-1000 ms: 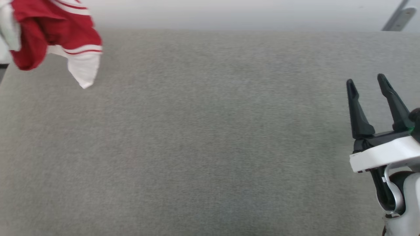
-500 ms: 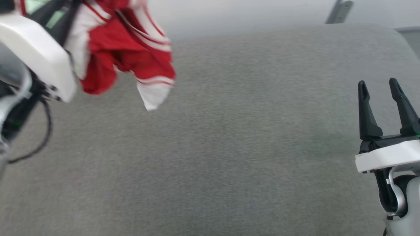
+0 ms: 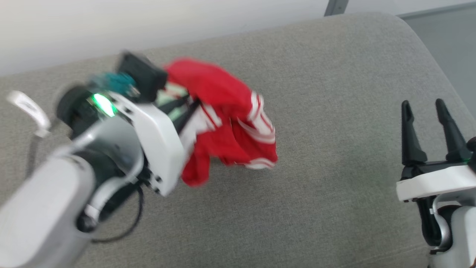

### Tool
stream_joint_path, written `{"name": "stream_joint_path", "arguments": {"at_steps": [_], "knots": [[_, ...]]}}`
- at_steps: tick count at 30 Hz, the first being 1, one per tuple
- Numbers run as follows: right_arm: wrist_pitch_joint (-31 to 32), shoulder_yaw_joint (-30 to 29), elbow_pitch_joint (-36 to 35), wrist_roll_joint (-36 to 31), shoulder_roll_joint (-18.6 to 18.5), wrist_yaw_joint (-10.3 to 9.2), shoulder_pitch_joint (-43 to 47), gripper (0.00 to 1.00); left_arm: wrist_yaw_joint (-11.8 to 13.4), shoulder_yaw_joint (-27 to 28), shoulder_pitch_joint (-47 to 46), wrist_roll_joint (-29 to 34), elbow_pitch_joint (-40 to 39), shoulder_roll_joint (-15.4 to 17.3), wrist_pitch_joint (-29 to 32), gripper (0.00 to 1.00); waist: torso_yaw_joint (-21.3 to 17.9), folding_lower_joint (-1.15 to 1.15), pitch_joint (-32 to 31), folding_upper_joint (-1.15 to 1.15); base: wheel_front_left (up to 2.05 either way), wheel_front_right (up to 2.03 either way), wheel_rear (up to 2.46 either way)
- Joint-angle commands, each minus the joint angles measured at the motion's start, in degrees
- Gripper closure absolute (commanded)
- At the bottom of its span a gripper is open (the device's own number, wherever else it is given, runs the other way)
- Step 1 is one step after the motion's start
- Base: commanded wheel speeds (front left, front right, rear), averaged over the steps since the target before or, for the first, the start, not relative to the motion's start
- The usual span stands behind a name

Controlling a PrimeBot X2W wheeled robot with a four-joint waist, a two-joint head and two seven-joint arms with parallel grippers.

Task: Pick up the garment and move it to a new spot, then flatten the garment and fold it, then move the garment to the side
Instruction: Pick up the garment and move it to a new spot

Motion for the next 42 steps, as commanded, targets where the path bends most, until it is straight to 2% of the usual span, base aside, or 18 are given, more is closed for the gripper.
{"name": "stream_joint_path", "arguments": {"at_steps": [1, 5, 11, 15, 24, 26, 27, 28, 37, 42], "knots": [[-0.56, 0.31, 0.30, 0.24, 0.41, 0.00, 0.23, 0.00, -0.18, -0.91, 1.44, 0.01, 0.89, -0.34, 0.00, 1.00, -0.59, 0.00, 0.59, 0.00, 0.00, 0.00, 0.00], [-0.78, 1.18, 1.55, 0.37, 0.99, 0.00, 0.11, 0.00, -0.81, -4.42, 5.19, -0.77, 5.67, -2.08, 0.02, 1.00, -1.19, 0.00, 0.94, 0.00, 0.00, 0.00, 0.00], [-1.30, 1.72, 3.03, 0.50, 1.31, 0.00, -0.30, 0.00, -3.41, -8.56, 8.73, -2.33, 17.30, -4.78, -0.45, 1.00, -1.14, 0.00, 1.34, 0.00, 0.00, 0.00, 0.00], [-1.68, 2.68, 3.99, 0.84, 1.12, 0.00, -1.13, 0.00, -5.68, -11.00, 8.76, -1.76, 27.35, -6.84, -1.48, 1.00, -1.04, 0.00, 1.98, 0.00, 0.00, 0.00, 0.00], [-1.92, 4.70, 5.75, 1.45, 1.15, 0.00, -2.88, 0.00, -9.19, -15.22, 6.51, 0.88, 43.74, -11.56, -3.70, 1.00, 0.04, 0.00, 2.39, 0.00, 0.00, 0.00, 0.00], [-1.93, 4.97, 5.90, 1.82, 0.93, 0.00, -3.37, 0.00, -9.90, -15.11, 5.71, 0.27, 45.79, -12.80, -4.89, 0.60, 0.47, 0.00, 2.26, 0.00, 0.00, 0.00, 0.00], [-1.95, 5.10, 6.00, 1.97, 0.74, 0.00, -3.45, 0.00, -10.16, -14.85, 5.04, 0.20, 46.25, -13.19, -5.88, 0.28, 0.77, 0.00, 2.16, 0.00, 0.00, 0.00, 0.00], [-1.96, 5.13, 6.13, 2.07, 0.49, -0.01, -3.45, 0.00, -10.48, -14.41, 4.51, -0.12, 46.54, -13.48, -6.81, 0.00, 1.11, 0.00, 1.98, 0.00, 0.00, 0.00, 0.00], [-2.26, 5.09, 6.99, 2.94, -1.08, 0.00, -3.31, 0.00, -11.49, -9.94, 2.33, -0.63, 42.41, -12.16, -17.23, 0.00, 3.50, 0.00, 0.06, 0.00, 0.00, 0.00, 0.00], [-2.93, 5.21, 8.37, 3.41, -2.38, 0.00, -3.04, 0.00, -9.73, -5.86, 4.41, 0.80, 37.96, -9.16, -27.30, 0.00, 4.76, 0.00, -1.49, 0.00, 0.00, 0.00, 0.00]]}}
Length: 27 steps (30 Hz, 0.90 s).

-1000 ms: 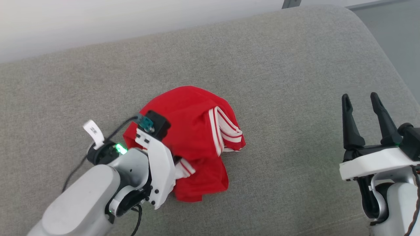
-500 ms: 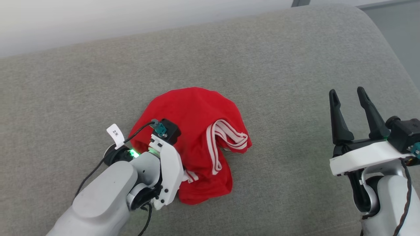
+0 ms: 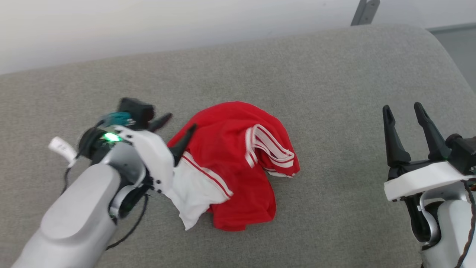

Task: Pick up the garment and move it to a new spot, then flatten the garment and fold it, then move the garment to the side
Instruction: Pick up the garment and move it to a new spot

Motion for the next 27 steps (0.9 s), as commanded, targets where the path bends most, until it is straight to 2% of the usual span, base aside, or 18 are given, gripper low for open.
{"name": "stream_joint_path", "arguments": {"at_steps": [1, 6, 14, 22, 27], "knots": [[-0.64, -0.14, 0.20, 0.32, -0.29, -0.01, 0.30, 0.00, 0.48, 0.43, 1.13, 1.00, -0.64, 0.35, -1.52, 0.00, 0.62, 0.00, -0.74, 0.00, 0.00, 0.00, 0.00], [-1.10, 0.09, 1.34, 0.00, -0.99, -0.01, 1.65, 0.00, 3.13, 4.67, 5.06, 1.38, -4.78, 3.10, -11.18, 0.00, 1.81, 0.00, -2.52, 0.00, 0.00, 0.00, 0.00], [-1.18, -0.17, 2.43, -0.15, -1.37, -0.01, 3.67, 0.00, 6.76, 10.56, 15.19, -0.19, -10.95, 6.46, -22.44, 0.00, 3.25, 0.00, -4.77, 0.00, 0.00, 0.00, 0.00], [-0.57, -0.51, 2.37, -0.22, -1.69, -0.01, 5.65, 0.00, 10.82, 16.93, 26.09, -0.89, -17.51, 7.39, -26.22, 0.00, 4.98, 0.00, -6.38, 0.00, 0.00, 0.00, 0.00], [-0.63, -0.98, 2.03, -0.38, -1.37, -0.02, 6.66, 0.00, 11.18, 21.62, 31.60, 0.77, -20.51, 6.25, -26.55, 0.00, 5.94, 0.00, -7.11, 0.00, 0.00, 0.00, 0.00]]}}
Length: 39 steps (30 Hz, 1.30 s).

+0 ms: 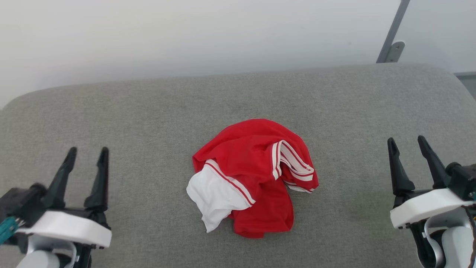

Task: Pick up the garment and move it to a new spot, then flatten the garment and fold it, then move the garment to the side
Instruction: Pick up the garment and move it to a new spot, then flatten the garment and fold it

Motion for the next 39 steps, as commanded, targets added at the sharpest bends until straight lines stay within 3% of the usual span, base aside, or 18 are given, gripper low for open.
{"name": "stream_joint_path", "arguments": {"at_steps": [1, 9, 21, 31, 39], "knots": [[-0.09, -0.02, -0.09, -0.23, 0.15, 0.00, 0.71, 0.00, -0.18, 1.29, 1.57, 1.07, -0.75, -0.68, -0.31, 0.00, 0.34, 0.00, -0.25, 0.00, 0.00, 0.00, 0.00], [0.33, -0.63, -0.75, -0.37, 0.82, 0.00, 2.18, 0.00, -3.88, 10.19, 9.04, 3.57, -1.74, -5.48, -0.32, 0.00, 1.50, 0.00, -1.16, 0.00, 0.00, 0.00, 0.00], [0.59, -1.00, -1.33, -0.47, 1.32, 0.00, 3.26, 0.00, -9.62, 17.51, 13.22, 7.93, -0.59, -12.11, -0.33, 0.00, 2.16, 0.00, -1.37, 0.00, 0.00, 0.00, 0.00], [1.01, -1.01, -1.47, -0.53, 1.45, 0.00, 3.61, 0.00, -12.81, 20.61, 14.42, 11.41, 1.33, -16.42, -0.32, 0.00, 2.21, 0.00, -1.53, 0.00, 0.00, 0.00, 0.00], [0.96, -0.99, -1.38, -0.48, 1.28, 0.00, 3.58, 0.00, -14.15, 21.62, 14.09, 12.89, 2.08, -17.43, -0.33, 0.00, 2.16, 0.00, -1.53, 0.00, 0.00, 0.00, 0.00]]}}
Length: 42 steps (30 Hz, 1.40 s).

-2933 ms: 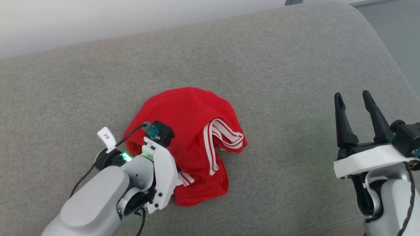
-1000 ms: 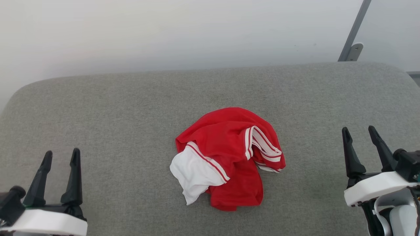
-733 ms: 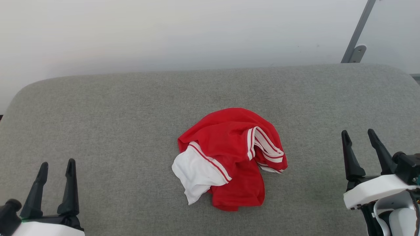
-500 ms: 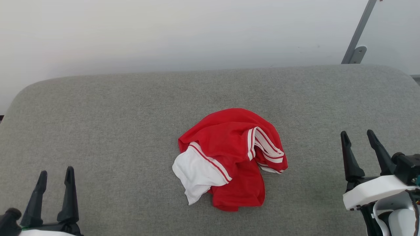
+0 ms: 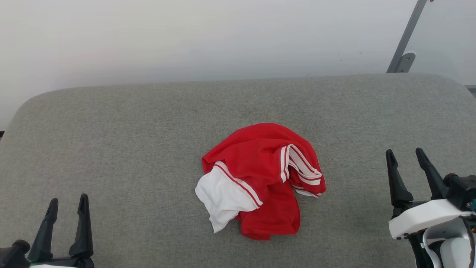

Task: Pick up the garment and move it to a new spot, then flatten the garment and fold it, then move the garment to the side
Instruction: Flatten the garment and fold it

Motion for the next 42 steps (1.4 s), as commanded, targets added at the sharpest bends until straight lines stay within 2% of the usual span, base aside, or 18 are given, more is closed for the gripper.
{"name": "stream_joint_path", "arguments": {"at_steps": [1, 10, 17, 24, 33, 42], "knots": [[0.11, -0.09, -0.09, -0.06, -0.05, -0.01, 0.46, 0.00, -0.27, 0.36, 0.28, 0.37, 0.15, -0.20, -0.27, 0.00, 0.00, 0.00, -0.01, 0.00, 0.00, 0.00, 0.00], [-0.01, 0.02, 0.05, 0.00, -0.13, 0.00, 0.23, 0.00, -0.73, -0.96, -0.19, 1.45, 0.89, 0.21, -0.27, 0.00, -0.03, 0.00, 0.07, 0.00, 0.00, 0.00, 0.00], [0.04, 0.27, -0.21, -0.06, -0.14, -0.01, -0.37, 0.00, -0.95, -4.73, -2.79, 1.13, 0.33, 1.57, 4.15, 0.00, -0.50, 0.00, 0.89, 0.00, 0.00, 0.00, 0.00], [-0.24, 0.42, -0.27, -0.02, 0.17, 0.00, -1.44, 0.00, -0.94, -10.12, -7.97, 0.89, -0.78, 3.17, 14.96, 0.00, -1.93, 0.00, 2.92, 0.00, 0.00, 0.00, 0.00], [-1.60, 0.84, 0.70, 0.36, 0.47, 0.00, -3.04, 0.00, -1.01, -18.56, -16.57, 1.89, -0.99, 3.67, 30.30, 0.00, -4.84, 0.00, 6.33, 0.00, 0.00, 0.00, 0.00], [-3.03, 1.18, 1.92, 0.39, 1.12, -0.01, -4.58, 0.00, -1.00, -24.49, -23.76, 2.42, 5.85, 3.57, 42.35, 0.00, -7.16, 0.00, 9.42, 0.00, 0.00, 0.00, 0.00]]}}
